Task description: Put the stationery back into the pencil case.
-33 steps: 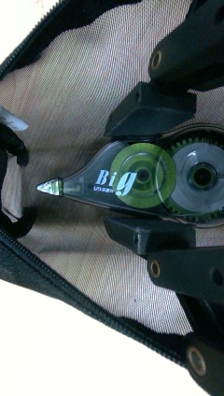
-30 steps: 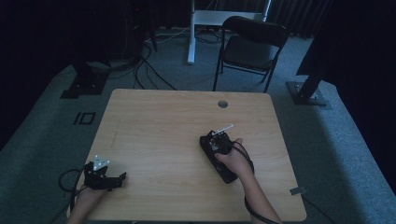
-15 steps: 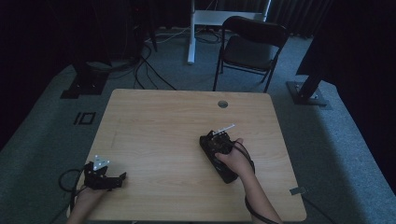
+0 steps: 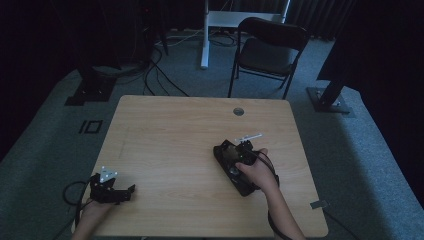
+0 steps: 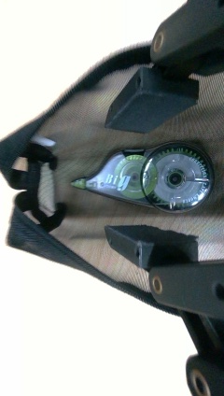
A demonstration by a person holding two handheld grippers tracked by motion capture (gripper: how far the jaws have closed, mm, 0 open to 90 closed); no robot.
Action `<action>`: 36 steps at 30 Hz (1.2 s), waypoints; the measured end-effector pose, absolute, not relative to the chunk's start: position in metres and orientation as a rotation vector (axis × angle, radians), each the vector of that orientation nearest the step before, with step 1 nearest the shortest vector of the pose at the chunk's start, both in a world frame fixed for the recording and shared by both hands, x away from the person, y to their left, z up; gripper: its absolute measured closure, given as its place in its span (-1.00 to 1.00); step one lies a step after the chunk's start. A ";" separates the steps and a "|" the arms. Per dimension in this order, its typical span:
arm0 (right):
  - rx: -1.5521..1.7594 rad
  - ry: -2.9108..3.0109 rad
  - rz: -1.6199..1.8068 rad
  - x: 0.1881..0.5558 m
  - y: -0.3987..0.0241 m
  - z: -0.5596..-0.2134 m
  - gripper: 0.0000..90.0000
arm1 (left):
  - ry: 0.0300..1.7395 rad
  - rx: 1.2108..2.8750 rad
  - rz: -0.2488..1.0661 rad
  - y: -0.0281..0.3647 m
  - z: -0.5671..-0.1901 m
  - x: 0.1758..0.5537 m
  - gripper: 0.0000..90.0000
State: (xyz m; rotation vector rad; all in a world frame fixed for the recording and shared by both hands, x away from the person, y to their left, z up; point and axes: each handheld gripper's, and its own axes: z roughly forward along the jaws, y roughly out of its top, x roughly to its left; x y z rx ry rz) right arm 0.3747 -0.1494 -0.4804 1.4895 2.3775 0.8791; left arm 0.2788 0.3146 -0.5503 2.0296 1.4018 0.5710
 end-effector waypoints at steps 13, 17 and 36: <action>1.395 2.299 1.118 0.356 -0.170 -0.464 -0.18 | 1.402 2.030 0.572 0.315 -0.550 0.279 -1.00; 1.371 2.260 1.140 0.351 -0.181 -0.462 -0.26 | 1.401 2.031 0.571 0.315 -0.550 0.279 -1.00; 1.410 2.074 1.123 0.350 -0.224 -0.465 -0.38 | 1.401 2.030 0.571 0.315 -0.550 0.279 -1.00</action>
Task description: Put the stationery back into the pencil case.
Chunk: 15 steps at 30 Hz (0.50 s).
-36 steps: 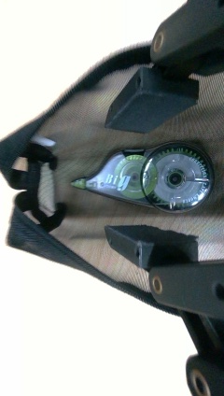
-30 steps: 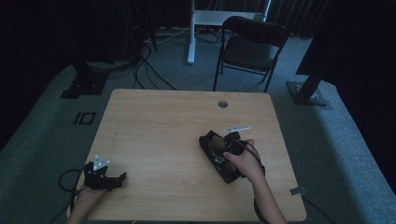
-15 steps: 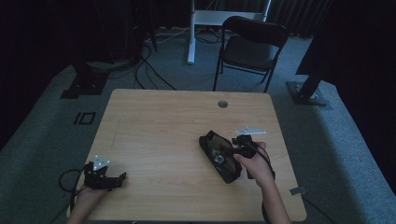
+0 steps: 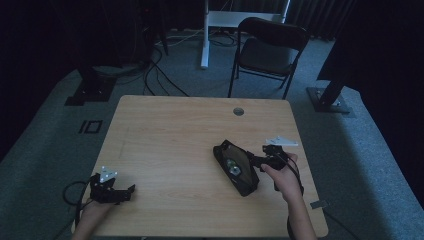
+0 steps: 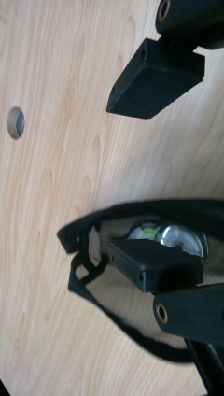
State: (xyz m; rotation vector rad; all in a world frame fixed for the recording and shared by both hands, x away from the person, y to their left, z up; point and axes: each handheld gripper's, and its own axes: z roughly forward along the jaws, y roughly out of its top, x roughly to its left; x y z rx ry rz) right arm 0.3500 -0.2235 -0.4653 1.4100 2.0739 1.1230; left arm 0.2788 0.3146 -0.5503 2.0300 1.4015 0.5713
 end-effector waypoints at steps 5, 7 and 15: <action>1.428 2.046 1.113 0.349 -0.233 -0.469 -0.39 | 1.402 2.030 0.571 0.315 -0.550 0.279 -1.00; 1.429 2.043 1.113 0.349 -0.235 -0.470 -0.40 | 1.401 2.030 0.572 0.315 -0.550 0.279 -1.00; 1.478 1.992 1.077 0.347 -0.254 -0.485 -0.44 | 1.401 2.028 0.573 0.315 -0.550 0.279 -1.00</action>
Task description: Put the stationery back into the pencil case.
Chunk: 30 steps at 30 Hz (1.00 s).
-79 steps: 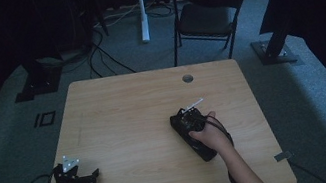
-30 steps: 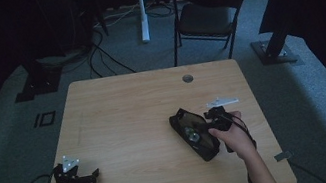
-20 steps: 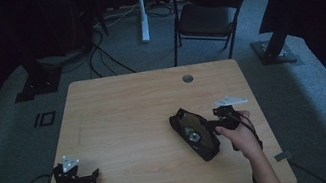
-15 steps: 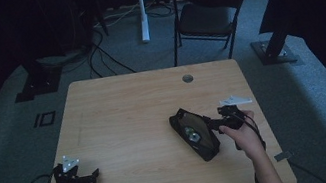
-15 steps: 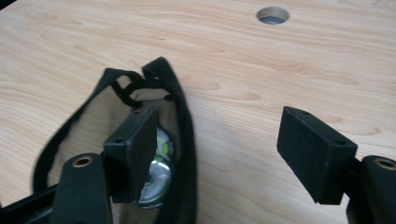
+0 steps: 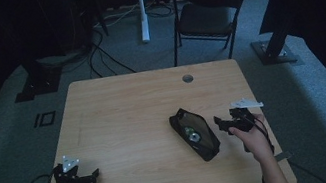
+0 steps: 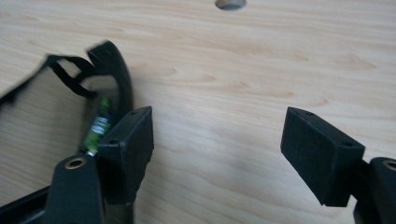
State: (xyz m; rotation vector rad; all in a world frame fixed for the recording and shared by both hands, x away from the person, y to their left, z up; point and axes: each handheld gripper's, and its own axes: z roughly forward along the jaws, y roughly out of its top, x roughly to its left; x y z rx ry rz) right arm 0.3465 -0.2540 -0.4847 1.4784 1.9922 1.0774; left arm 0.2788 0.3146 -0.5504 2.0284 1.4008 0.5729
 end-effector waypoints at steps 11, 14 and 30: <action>1.530 1.955 1.022 0.343 -0.273 -0.507 -0.53 | 1.400 2.030 0.573 0.315 -0.550 0.279 -1.00; 1.536 1.953 1.013 0.342 -0.275 -0.511 -0.53 | 1.400 2.031 0.573 0.315 -0.550 0.279 -1.00; 1.602 1.934 0.913 0.331 -0.283 -0.539 -0.58 | 1.400 2.029 0.573 0.315 -0.550 0.279 -1.00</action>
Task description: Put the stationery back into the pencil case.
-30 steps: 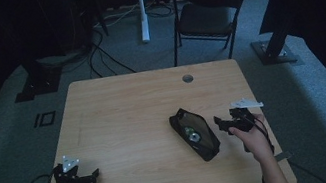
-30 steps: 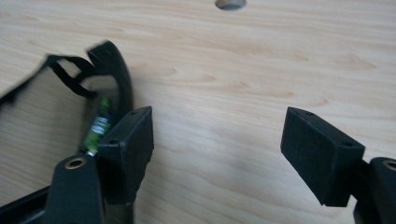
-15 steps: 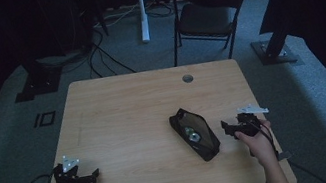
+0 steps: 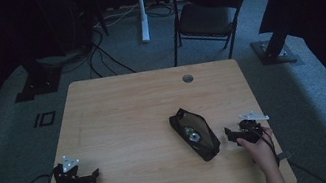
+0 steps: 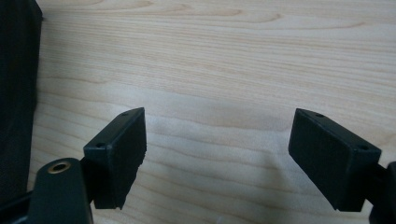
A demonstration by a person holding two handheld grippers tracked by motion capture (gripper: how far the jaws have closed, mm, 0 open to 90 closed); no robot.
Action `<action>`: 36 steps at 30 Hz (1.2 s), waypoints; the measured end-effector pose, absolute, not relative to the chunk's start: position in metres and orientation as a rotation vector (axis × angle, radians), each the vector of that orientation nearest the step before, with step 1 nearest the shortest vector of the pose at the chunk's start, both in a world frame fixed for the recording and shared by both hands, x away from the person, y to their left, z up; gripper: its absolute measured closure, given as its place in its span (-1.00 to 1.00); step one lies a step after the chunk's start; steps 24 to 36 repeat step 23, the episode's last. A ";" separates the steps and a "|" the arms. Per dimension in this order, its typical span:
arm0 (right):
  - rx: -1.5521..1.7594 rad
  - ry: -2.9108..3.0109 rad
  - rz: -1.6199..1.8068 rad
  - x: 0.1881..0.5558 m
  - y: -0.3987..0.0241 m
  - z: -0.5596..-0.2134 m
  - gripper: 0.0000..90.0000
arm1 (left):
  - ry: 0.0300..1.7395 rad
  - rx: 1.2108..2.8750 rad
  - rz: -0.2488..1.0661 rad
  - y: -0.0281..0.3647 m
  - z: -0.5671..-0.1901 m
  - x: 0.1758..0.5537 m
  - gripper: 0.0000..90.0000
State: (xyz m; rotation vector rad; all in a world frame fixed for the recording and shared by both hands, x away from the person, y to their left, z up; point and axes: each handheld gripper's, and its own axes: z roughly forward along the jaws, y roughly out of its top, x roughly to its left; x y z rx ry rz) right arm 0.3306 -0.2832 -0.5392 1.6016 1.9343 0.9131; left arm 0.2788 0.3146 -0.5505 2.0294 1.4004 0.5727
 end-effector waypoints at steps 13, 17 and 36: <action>1.593 1.956 0.841 0.329 -0.279 -0.550 -0.64 | 1.400 2.030 0.573 0.315 -0.550 0.279 -1.00; 1.579 1.947 0.850 0.328 -0.281 -0.553 -0.71 | 1.400 2.031 0.573 0.315 -0.550 0.279 -1.00; 1.578 1.948 0.851 0.329 -0.281 -0.553 -0.71 | 1.400 2.031 0.573 0.315 -0.550 0.279 -1.00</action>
